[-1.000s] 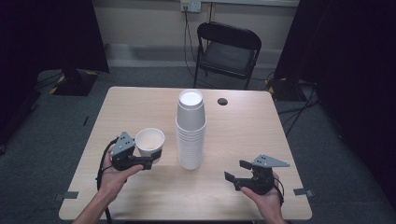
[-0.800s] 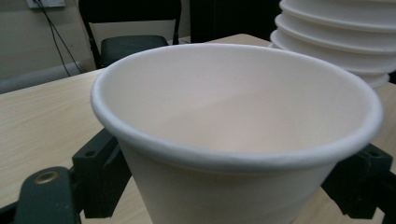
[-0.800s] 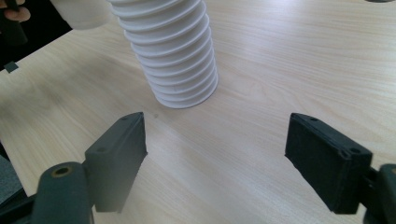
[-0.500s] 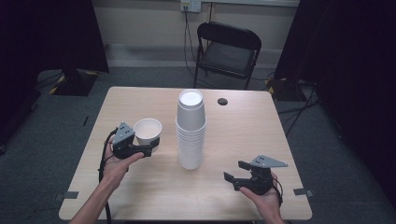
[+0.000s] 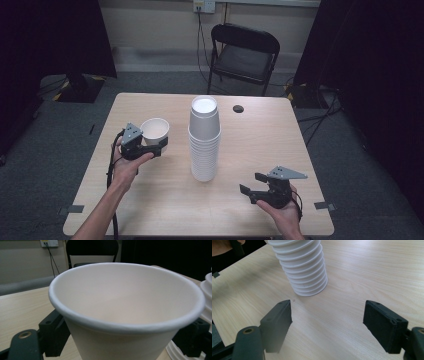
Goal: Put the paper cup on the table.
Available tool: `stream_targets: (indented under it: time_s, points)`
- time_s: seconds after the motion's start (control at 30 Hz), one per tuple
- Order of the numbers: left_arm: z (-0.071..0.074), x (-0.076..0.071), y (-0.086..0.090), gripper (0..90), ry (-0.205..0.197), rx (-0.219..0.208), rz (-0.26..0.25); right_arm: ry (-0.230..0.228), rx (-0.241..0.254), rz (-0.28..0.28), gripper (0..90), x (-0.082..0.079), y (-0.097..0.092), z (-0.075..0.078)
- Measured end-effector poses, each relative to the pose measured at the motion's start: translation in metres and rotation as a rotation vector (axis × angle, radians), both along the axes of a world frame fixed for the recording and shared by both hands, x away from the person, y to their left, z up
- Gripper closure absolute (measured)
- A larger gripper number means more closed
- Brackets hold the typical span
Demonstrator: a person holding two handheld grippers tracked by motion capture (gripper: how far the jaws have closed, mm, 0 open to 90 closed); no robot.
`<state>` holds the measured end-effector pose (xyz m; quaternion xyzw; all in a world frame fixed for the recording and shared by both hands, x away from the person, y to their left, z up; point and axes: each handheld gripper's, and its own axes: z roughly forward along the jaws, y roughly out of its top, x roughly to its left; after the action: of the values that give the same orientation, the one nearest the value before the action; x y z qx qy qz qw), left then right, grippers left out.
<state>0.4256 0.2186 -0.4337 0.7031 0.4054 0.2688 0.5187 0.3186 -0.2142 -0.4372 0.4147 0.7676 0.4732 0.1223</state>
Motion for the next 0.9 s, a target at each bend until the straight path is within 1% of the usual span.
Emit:
stream_targets:
  time_s: [0.17, 0.23, 0.3, 0.33, 0.4, 0.47, 0.53, 0.6, 0.67, 0.7, 0.73, 0.77, 0.83, 0.87, 0.9]
  points:
    - [-0.013, 0.011, -0.002, 14.5, 0.037, -0.009, 0.006, 0.002, -0.005, 0.005, 23.5, 0.001, 0.0, -0.001]
    - [-0.019, 0.016, -0.002, 14.5, 0.061, 0.005, 0.003, 0.004, -0.004, 0.007, 23.6, 0.001, 0.001, -0.002]
    - [-0.025, 0.019, -0.004, 14.5, 0.084, 0.031, -0.009, 0.003, -0.006, 0.008, 23.8, 0.001, 0.001, -0.002]
    - [-0.027, 0.021, -0.004, 14.5, 0.095, 0.047, -0.007, 0.004, -0.005, 0.009, 23.8, 0.001, 0.0, -0.002]
    - [-0.03, 0.023, -0.005, 14.5, 0.102, 0.039, -0.005, 0.006, -0.002, 0.006, 23.9, 0.002, 0.0, -0.002]
    - [-0.032, 0.025, -0.005, 14.4, 0.104, 0.059, 0.0, 0.009, 0.001, 0.007, 23.9, 0.002, -0.001, -0.002]
    - [-0.035, 0.027, -0.006, 14.4, 0.11, 0.065, -0.004, 0.013, 0.001, 0.004, 24.0, 0.004, -0.002, -0.004]
    - [-0.037, 0.027, -0.008, 14.4, 0.12, 0.084, -0.006, 0.017, 0.002, 0.003, 24.0, 0.006, -0.003, -0.005]
    - [-0.04, 0.028, -0.008, 14.3, 0.139, 0.095, -0.014, 0.023, 0.004, 0.006, 24.2, 0.008, -0.004, -0.006]
    - [-0.041, 0.028, -0.008, 14.3, 0.143, 0.096, -0.02, 0.024, 0.004, 0.003, 24.3, 0.007, -0.004, -0.006]
    - [-0.042, 0.026, -0.008, 14.1, 0.136, 0.077, -0.01, 0.025, 0.006, 0.002, 24.4, 0.007, -0.004, -0.007]
    - [-0.043, 0.026, -0.008, 14.1, 0.14, 0.073, -0.009, 0.026, 0.01, 0.002, 24.7, 0.006, -0.005, -0.007]
    - [-0.043, 0.025, -0.009, 14.1, 0.139, 0.087, -0.026, 0.025, 0.009, 0.0, 24.7, 0.004, -0.005, -0.007]
    - [-0.043, 0.025, -0.009, 14.1, 0.144, 0.083, -0.025, 0.023, 0.007, 0.001, 24.7, 0.003, -0.005, -0.008]
    - [-0.043, 0.025, -0.009, 14.1, 0.151, 0.088, -0.03, 0.024, 0.007, 0.001, 24.7, 0.003, -0.005, -0.008]
